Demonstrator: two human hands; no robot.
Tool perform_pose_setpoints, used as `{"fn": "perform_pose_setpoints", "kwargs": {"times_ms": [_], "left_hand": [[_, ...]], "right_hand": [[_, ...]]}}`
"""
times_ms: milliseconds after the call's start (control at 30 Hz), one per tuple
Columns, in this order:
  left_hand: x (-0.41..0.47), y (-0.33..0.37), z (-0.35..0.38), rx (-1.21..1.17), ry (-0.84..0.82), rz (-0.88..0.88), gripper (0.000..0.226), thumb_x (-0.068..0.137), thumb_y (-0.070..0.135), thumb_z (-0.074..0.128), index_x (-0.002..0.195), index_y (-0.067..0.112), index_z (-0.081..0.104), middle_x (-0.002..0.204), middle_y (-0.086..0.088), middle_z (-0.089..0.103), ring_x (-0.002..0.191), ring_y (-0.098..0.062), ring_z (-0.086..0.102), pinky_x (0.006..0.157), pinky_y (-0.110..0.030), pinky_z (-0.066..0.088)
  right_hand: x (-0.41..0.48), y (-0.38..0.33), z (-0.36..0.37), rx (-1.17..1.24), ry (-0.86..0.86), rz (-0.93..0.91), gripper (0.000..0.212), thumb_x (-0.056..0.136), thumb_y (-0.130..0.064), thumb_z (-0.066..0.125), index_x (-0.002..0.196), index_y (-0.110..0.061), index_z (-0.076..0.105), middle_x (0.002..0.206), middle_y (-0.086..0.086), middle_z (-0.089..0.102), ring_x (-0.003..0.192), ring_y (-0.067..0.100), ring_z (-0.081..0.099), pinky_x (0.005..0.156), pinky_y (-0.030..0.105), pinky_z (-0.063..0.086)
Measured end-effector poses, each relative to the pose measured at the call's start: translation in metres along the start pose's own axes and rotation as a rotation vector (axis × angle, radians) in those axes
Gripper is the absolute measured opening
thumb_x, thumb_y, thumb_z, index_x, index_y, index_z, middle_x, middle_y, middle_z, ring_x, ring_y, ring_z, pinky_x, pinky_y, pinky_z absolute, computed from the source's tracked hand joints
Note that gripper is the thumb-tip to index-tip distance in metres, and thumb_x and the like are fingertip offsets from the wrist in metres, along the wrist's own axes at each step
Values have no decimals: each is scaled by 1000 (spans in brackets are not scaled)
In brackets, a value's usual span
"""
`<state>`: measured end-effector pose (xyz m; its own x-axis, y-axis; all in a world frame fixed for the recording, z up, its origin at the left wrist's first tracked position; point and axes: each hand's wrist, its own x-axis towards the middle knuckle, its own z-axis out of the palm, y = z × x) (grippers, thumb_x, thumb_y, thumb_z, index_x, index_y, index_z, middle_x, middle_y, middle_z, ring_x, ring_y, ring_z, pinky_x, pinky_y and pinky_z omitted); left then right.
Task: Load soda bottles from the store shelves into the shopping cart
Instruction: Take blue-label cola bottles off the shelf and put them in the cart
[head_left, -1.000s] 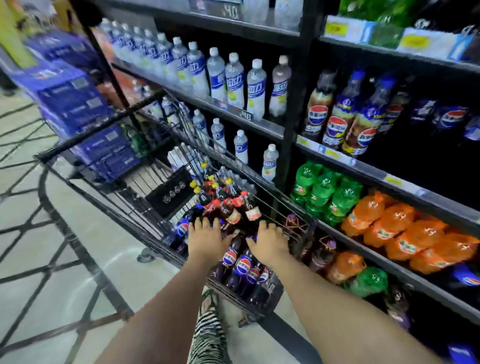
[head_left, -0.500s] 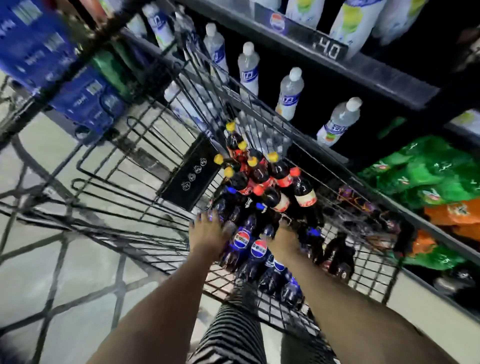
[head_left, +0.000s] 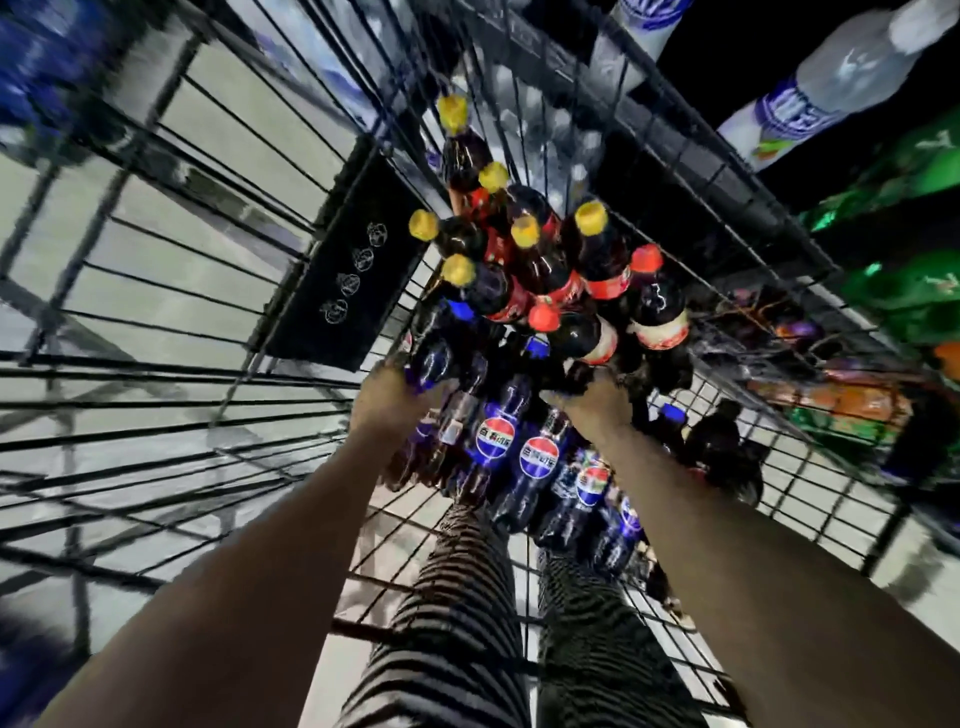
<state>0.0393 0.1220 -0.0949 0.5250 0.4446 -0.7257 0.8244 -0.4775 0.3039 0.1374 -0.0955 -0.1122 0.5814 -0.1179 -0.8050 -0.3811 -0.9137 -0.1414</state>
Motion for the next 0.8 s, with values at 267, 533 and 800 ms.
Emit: {"fn": "perform_pose_setpoints", "kwargs": {"times_ms": [267,533,800], "left_hand": [[5,-2,-11,70,-104,98,61,69,52,79,111,13,58,93,-1,62,87,-22,60,71,-26,42],[-21,4,-25,-137,-117,116,43,72,40,82,105,18,62,86,2,66,73,-15,60,64,-22,44],[-73,24,-43,-439,-115,177,57,53,42,87,99,15,68,83,6,74,79,-15,69,82,-36,56]], "right_hand": [[8,-5,2,98,-52,95,82,54,-40,88,121,-9,53,129,11,57,122,30,51,99,39,45],[-32,5,-2,320,-93,-139,87,71,-13,82,138,-10,27,114,2,52,108,18,49,95,27,37],[-95,15,-48,326,-3,-308,51,72,-21,83,107,-7,48,87,-2,57,82,14,54,69,19,40]]}}
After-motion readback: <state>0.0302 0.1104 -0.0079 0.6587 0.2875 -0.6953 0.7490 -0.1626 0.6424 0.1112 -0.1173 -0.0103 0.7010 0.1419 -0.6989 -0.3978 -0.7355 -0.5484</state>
